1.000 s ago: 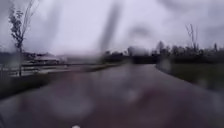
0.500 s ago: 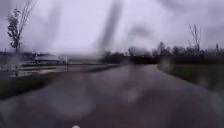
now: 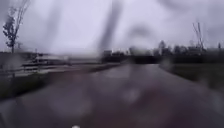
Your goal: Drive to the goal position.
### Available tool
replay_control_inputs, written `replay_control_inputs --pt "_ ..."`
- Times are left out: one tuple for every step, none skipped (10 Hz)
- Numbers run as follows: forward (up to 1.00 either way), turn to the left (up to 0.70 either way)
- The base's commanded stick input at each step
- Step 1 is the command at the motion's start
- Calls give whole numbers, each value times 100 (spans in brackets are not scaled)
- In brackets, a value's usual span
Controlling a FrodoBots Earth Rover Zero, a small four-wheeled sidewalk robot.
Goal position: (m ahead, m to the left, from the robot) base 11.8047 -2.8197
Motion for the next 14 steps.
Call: replay_control_inputs --pt "70 0" --pt "70 0" --pt "70 0" --pt "70 0" --pt "70 0" --pt "70 0" --pt "70 0" --pt "61 0" --pt "52 0" --pt "43 0" --pt "34 0" --pt "25 0" --pt "16 0" --pt "7 0"
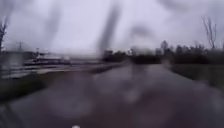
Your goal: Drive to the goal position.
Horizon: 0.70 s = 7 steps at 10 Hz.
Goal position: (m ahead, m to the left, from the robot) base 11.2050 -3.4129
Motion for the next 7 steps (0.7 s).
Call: replay_control_inputs --pt "0 0" --pt "0 0" --pt "0 0" --pt "0 0" --pt "0 0" --pt "0 0" --pt "0 0"
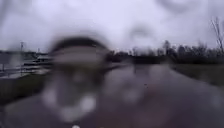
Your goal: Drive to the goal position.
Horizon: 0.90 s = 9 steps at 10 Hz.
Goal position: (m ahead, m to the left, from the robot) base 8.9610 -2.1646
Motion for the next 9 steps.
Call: replay_control_inputs --pt "0 0" --pt "0 0" --pt "23 0" --pt "53 0" --pt "70 0" --pt "70 0" --pt "70 0" --pt "70 0" --pt "70 -8"
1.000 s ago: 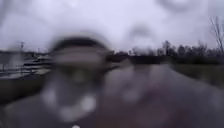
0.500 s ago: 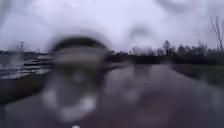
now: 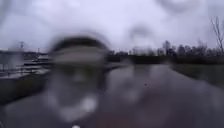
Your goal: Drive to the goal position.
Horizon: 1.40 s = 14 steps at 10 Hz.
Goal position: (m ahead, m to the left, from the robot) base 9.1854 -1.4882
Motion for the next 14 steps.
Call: replay_control_inputs --pt "70 -23" --pt "70 -35" --pt "70 -35" --pt "70 -35" --pt "70 -35" --pt "70 -35" --pt "70 -35" --pt "70 -35" --pt "70 -35" --pt "70 -35" --pt "70 -35" --pt "70 -35" --pt "70 -35" --pt "70 -35"
